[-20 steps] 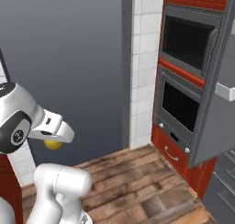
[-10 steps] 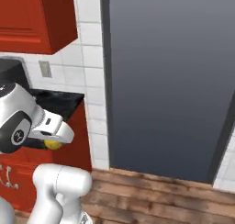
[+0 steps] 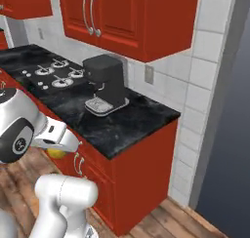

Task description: Pick the pear and mango from the fridge and place them on the plate next to the blender to make a fruit smoothie.

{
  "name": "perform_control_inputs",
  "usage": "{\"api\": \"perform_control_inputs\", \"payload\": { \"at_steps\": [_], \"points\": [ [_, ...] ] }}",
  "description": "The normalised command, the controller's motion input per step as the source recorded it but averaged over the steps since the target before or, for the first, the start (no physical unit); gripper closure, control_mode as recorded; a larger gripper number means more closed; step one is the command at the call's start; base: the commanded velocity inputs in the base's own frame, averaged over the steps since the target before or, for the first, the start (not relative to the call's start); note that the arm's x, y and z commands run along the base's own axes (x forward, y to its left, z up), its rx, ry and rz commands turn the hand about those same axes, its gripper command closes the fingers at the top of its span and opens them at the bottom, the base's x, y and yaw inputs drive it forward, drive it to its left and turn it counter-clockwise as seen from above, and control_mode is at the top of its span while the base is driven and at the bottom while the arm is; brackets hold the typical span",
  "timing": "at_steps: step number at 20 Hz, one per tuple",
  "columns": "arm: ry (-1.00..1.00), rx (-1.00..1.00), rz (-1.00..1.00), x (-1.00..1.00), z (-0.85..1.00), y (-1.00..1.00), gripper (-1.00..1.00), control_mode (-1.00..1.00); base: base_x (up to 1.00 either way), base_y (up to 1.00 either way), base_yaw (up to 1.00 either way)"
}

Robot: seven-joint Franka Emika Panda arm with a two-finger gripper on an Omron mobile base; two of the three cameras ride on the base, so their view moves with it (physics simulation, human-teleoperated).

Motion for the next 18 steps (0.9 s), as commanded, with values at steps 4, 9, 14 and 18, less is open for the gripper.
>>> {"api": "perform_control_inputs", "payload": {
  "at_steps": [4,9,14,18],
  "points": [
    [0.0,0.0,0.0,0.0,0.0,0.0,1.0,1.0,0.15,0.62,0.75],
    [0.0,0.0,0.0,0.0,0.0,0.0,1.0,1.0,0.16,0.66,0.72],
    [0.0,0.0,0.0,0.0,0.0,0.0,1.0,1.0,0.17,0.66,0.7],
    [0.0,0.0,0.0,0.0,0.0,0.0,1.0,1.0,0.18,0.48,0.73]
  ]
}}
